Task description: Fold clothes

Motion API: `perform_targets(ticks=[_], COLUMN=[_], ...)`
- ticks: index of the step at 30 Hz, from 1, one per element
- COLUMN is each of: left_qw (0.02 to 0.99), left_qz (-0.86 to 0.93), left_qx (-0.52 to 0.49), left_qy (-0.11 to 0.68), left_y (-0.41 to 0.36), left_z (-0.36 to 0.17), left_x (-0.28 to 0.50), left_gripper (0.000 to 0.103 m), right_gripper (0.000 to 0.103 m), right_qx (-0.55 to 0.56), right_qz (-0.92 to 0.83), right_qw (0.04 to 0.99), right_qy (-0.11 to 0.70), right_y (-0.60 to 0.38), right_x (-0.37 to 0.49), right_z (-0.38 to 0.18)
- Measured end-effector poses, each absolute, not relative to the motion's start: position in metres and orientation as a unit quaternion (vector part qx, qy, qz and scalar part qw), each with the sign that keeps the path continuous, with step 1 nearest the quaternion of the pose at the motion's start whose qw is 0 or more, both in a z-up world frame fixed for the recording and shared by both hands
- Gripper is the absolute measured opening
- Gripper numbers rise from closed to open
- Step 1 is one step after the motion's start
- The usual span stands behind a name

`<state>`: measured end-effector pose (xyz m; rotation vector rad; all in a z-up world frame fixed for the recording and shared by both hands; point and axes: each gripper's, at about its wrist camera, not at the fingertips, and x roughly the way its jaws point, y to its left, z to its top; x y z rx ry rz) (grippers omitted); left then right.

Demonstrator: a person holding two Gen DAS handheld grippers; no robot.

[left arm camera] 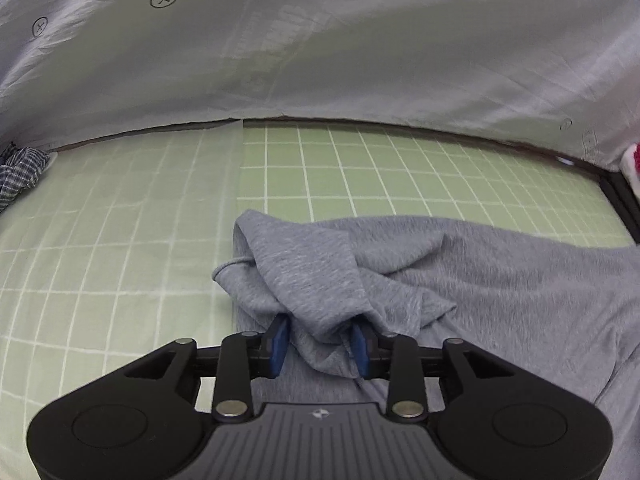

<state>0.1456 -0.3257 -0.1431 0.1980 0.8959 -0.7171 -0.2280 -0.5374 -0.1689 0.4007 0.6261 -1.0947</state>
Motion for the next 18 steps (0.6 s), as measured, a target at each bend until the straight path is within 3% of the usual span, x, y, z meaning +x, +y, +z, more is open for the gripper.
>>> perform_targets(ticks=[4,6,10,13,18], left_qw=[0.840,0.834,0.824,0.837,0.865], left_qz=[-0.343,-0.363,-0.386,-0.375,-0.326], left_qx=[0.041,0.058,0.110,0.101,0.094], left_qy=[0.418,0.412,0.400,0.386,0.369], left_y=[-0.338,-0.354,-0.379,-0.365,-0.337], left_z=[-0.134,-0.135,-0.141,-0.137,-0.133], left_x=[0.160,0.161,0.153,0.144,0.138], left_gripper=[0.041,0.048,0.051,0.063,0.064], right_gripper=[0.103,0.103,0.103,0.103,0.103], right_qx=[0.185,0.184,0.184,0.183,0.182], right_qz=[-0.509,-0.510,-0.508,-0.507,-0.508], right_qw=[0.790,0.790,0.790,0.792,0.792], right_qy=[0.288,0.287,0.288,0.288,0.286], right_y=[-0.538,-0.538,-0.540,-0.540,-0.540], right_x=[-0.227,-0.227,-0.226,-0.226,-0.226], right_z=[-0.169,-0.169,-0.169,-0.169,-0.170])
